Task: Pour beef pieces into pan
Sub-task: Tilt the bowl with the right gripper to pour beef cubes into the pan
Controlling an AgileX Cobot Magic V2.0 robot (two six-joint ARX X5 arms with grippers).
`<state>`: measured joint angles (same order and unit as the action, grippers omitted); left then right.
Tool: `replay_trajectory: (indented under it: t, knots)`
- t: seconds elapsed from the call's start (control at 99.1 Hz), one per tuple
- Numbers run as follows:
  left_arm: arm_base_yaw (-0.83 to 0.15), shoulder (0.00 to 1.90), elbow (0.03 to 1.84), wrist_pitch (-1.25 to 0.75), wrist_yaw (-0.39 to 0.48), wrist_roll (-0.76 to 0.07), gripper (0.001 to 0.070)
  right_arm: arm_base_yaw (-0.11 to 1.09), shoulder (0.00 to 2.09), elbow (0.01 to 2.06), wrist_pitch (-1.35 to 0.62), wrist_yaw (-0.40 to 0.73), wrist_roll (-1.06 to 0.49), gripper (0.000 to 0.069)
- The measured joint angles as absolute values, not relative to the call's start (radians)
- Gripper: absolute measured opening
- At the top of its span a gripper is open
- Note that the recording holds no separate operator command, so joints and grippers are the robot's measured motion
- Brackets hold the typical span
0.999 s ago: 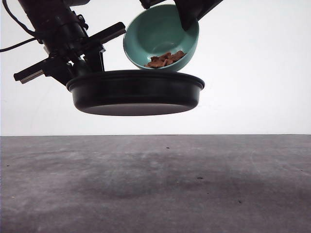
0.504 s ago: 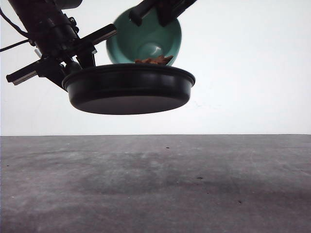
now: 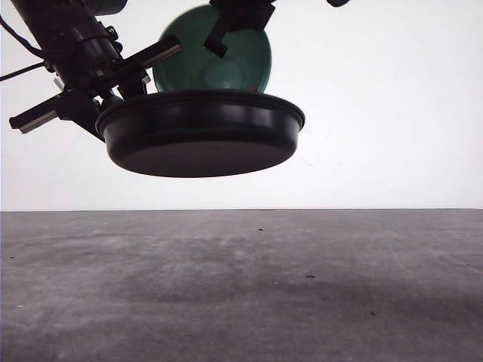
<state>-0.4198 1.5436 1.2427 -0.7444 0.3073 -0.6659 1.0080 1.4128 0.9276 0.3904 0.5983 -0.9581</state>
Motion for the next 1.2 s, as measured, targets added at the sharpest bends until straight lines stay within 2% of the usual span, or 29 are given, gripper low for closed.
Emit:
replay_trajectory:
  t: [0.424,0.908,1.2]
  knots:
    - [-0.410,1.544,1.243,-0.762,0.310,-0.640,0.0090,1.016,1.412,0.896,0.454,0.530,-1.131,0.0018]
    - [-0.398,1.546,1.277,-0.759,0.269,-0.626,0.0088,1.056,1.409,0.870,0.492,0.466,-1.318,0.0017]
    - [-0.397,1.546,1.285,-0.759,0.272,-0.628,0.0086,1.060,1.410,0.866,0.542,0.514,-1.334,0.0015]
